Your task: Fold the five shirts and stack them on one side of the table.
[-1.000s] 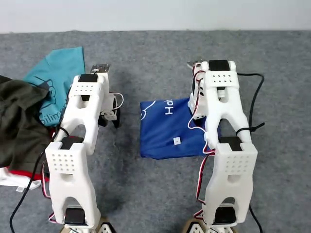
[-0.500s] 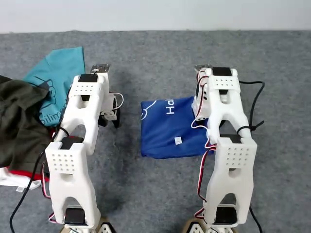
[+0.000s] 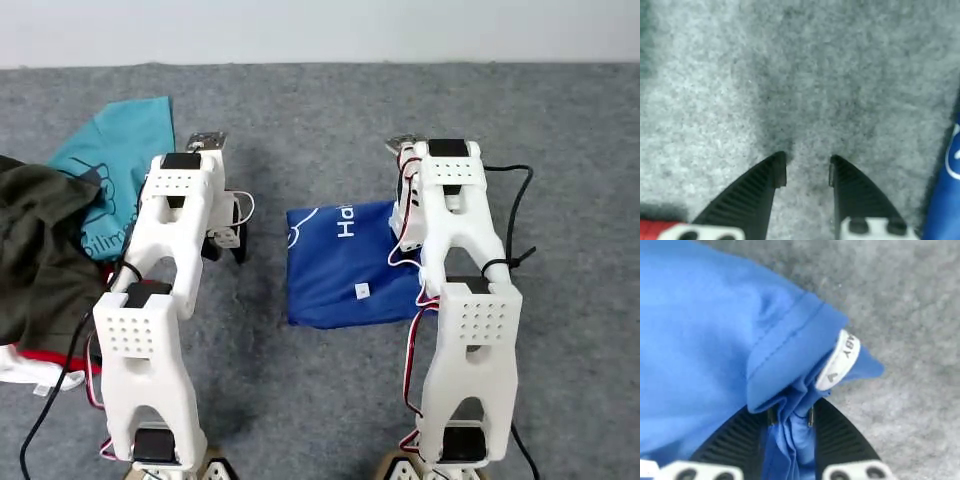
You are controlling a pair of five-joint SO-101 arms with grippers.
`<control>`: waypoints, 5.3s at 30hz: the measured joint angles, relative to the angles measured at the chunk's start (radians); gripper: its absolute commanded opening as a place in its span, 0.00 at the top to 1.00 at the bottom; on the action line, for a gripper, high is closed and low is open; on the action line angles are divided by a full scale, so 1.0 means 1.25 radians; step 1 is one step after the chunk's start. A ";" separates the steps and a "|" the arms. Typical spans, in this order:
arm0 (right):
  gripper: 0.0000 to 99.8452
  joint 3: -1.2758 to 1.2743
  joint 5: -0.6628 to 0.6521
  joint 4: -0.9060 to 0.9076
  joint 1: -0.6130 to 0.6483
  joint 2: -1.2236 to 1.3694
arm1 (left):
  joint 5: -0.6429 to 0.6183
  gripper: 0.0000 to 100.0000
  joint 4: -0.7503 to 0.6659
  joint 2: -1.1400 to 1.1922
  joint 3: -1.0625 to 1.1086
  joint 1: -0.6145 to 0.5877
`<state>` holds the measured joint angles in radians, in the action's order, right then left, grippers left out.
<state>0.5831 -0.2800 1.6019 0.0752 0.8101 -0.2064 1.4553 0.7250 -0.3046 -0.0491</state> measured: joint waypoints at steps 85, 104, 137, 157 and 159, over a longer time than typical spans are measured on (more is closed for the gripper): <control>0.77 -0.069 0.365 -0.048 -0.513 -0.260 | 0.000 0.87 0.000 0.000 0.000 0.000; 0.84 -0.071 0.307 -0.039 -0.694 -0.261 | 0.000 0.87 0.000 0.000 0.000 0.000; 0.99 -0.071 0.269 -0.110 -0.749 -0.133 | 0.000 0.87 0.000 0.000 0.000 0.000; 0.99 -0.071 0.216 0.011 -0.835 -0.252 | 0.000 0.87 0.000 0.000 0.000 0.000; 0.98 -0.071 0.199 -0.004 -0.842 -0.228 | 0.000 0.87 0.000 0.000 0.000 0.000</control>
<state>0.4941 -0.0315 1.5973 -0.9774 0.5247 -0.2064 1.4553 0.7250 -0.3046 -0.0491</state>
